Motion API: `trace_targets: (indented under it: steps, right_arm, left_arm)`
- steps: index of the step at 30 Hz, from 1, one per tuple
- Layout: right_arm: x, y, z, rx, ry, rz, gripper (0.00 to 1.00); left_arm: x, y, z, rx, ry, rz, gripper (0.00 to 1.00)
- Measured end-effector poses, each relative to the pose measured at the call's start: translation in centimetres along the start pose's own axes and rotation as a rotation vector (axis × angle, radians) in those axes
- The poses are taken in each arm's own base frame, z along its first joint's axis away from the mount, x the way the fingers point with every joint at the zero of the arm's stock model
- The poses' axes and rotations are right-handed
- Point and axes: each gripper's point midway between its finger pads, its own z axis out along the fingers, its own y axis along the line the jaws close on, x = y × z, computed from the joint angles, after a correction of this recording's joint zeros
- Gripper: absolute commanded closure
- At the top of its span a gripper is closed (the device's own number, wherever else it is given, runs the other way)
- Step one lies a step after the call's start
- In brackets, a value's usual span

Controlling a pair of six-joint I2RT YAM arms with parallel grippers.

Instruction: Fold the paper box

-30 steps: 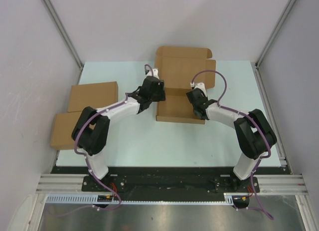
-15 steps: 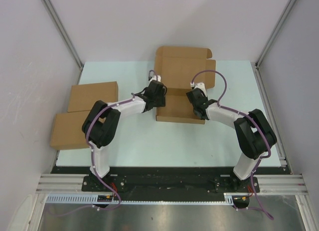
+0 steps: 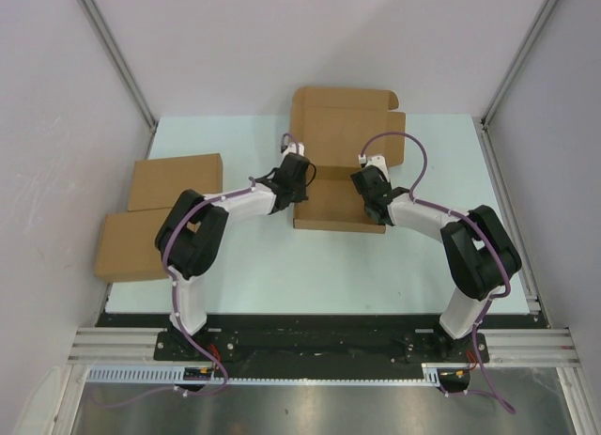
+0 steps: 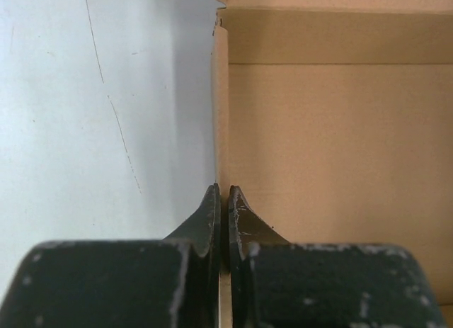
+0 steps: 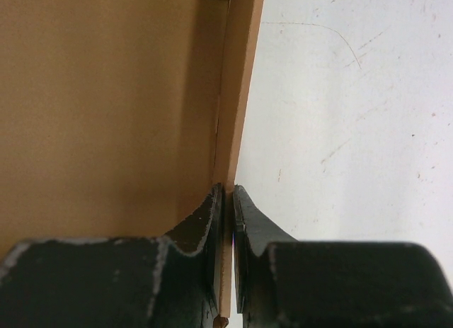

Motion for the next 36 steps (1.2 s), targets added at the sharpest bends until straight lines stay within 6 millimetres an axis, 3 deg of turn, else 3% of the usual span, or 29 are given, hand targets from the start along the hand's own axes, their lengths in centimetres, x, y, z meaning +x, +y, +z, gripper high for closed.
trace_targets:
  steps: [17,36]
  right_arm:
    - [0.16,-0.23,0.0,0.014,0.004,-0.029,0.91]
    - [0.22,0.07,0.07,0.039,0.004,-0.059,0.92]
  left_arm:
    - [0.7,-1.01,-0.34,-0.155,-0.018,0.163,1.0]
    - [0.83,-1.05,-0.28,-0.198,-0.03,0.157,0.99]
